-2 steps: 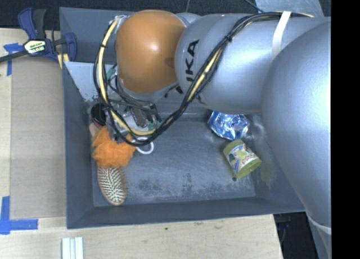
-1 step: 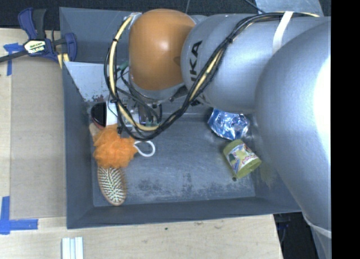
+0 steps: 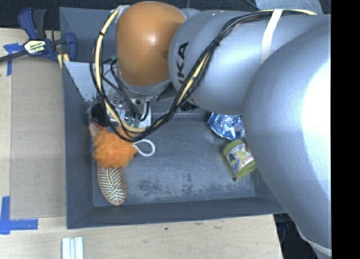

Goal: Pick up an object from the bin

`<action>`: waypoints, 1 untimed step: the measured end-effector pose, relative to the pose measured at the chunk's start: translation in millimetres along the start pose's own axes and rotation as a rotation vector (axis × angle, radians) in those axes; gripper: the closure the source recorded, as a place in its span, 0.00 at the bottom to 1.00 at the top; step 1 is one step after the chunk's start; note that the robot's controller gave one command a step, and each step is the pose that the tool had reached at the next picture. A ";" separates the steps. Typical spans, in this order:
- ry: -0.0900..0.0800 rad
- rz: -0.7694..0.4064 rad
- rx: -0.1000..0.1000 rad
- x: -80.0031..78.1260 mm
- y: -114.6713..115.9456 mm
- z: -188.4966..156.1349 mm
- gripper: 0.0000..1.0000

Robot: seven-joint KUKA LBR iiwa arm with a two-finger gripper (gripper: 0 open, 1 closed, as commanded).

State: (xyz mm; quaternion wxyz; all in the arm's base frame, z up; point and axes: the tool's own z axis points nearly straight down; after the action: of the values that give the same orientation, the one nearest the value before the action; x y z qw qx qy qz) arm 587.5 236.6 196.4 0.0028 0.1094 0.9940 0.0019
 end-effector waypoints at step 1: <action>-0.001 0.184 -0.001 16.1 -16.1 -31.4 1.00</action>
Offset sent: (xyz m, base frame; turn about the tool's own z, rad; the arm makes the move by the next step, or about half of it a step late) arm -0.0203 -0.0118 0.0299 0.1859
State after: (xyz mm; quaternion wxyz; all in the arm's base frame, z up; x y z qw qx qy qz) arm 568.2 224.4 227.6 0.0033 0.2004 0.9797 0.0025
